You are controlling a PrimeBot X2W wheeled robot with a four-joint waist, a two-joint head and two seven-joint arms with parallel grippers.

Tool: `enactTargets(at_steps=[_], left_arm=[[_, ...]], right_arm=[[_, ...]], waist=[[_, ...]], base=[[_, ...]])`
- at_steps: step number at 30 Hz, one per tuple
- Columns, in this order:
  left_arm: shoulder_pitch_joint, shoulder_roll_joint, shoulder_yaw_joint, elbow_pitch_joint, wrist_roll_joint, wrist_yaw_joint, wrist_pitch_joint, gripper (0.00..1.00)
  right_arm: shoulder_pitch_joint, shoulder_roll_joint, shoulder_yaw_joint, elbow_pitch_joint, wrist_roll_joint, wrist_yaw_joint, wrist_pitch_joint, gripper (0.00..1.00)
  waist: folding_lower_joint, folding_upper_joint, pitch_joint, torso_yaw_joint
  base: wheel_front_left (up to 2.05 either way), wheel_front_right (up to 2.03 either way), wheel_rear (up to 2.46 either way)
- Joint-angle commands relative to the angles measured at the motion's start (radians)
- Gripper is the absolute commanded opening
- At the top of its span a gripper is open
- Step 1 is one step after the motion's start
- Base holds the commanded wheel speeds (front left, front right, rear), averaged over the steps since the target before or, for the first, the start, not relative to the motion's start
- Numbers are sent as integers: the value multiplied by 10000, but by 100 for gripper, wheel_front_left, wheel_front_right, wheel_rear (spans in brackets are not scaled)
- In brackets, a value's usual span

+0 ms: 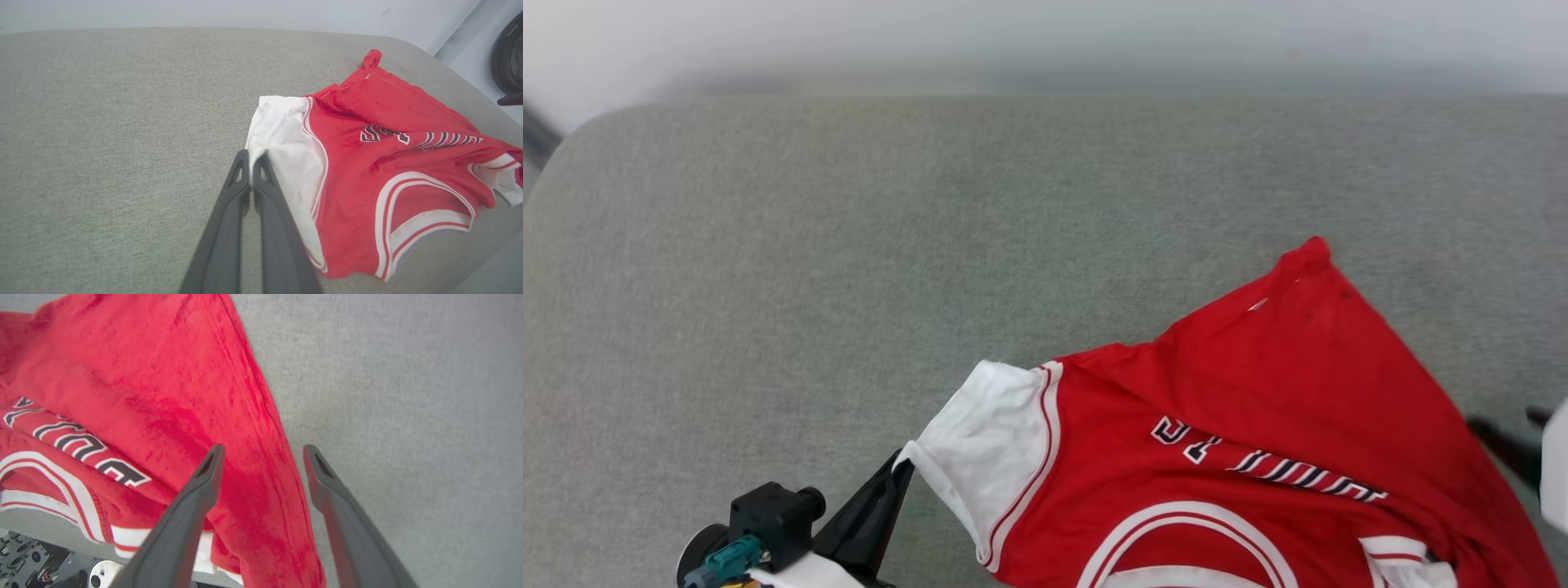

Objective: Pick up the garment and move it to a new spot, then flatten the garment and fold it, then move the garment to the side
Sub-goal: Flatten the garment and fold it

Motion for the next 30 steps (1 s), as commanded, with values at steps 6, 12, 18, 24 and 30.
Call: enactTargets(at_steps=[6,12,18,24,30], left_arm=[[-687,-143,-247,-273,313,-204,124,0],[-1242,-544,-497,-253,489,-385,102,0],[-1509,-921,-720,-74,550,-529,-15,0],[-1670,-1269,-763,-70,201,-784,-175,0],[-1795,-1386,-861,142,242,-868,-236,0]], right_arm=[[-2741,206,787,-35,-270,-4,875,100],[-4458,273,1041,1346,-774,-4,1570,100],[-5196,-293,1486,2629,-1499,-4,1521,100],[-5100,-359,1679,3594,-1630,-5,1646,100],[-4512,-524,2094,4387,-1603,-12,1618,100]], waist=[[1,0,1228,1031],[1,0,1995,2021],[1,0,2435,2783],[1,0,2653,3126],[1,0,2715,3329]], base=[[0,0,0],[0,0,0],[0,0,0],[0,0,0],[0,0,0]])
